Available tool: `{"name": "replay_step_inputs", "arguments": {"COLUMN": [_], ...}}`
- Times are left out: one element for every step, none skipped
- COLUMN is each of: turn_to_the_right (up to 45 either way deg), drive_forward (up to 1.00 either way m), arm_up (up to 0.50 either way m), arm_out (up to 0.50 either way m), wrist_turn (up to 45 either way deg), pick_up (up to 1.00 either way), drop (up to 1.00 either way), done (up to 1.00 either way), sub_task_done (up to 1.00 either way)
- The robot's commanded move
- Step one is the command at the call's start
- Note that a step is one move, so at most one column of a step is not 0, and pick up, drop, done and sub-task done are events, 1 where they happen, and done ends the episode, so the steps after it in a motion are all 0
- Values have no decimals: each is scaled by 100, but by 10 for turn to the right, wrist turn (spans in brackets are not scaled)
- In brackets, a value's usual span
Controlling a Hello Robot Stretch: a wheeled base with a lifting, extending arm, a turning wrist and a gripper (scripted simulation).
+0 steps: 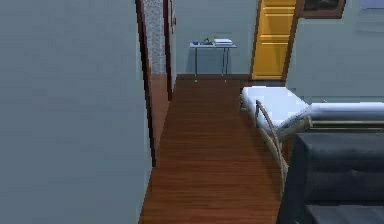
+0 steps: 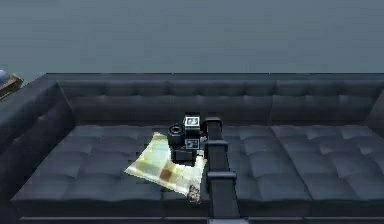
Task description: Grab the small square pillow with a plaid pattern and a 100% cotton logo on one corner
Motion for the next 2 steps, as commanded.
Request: {"name": "replay_step_inputs", "arguments": {"turn_to_the_right": [0,0], "drive_forward": [0,0], "arm_up": [-36,0], "arm_out": [0,0], "wrist_turn": [0,0], "pick_up": [0,100], "drop": [0,0], "done": [0,0], "sub_task_done": [0,0]}}
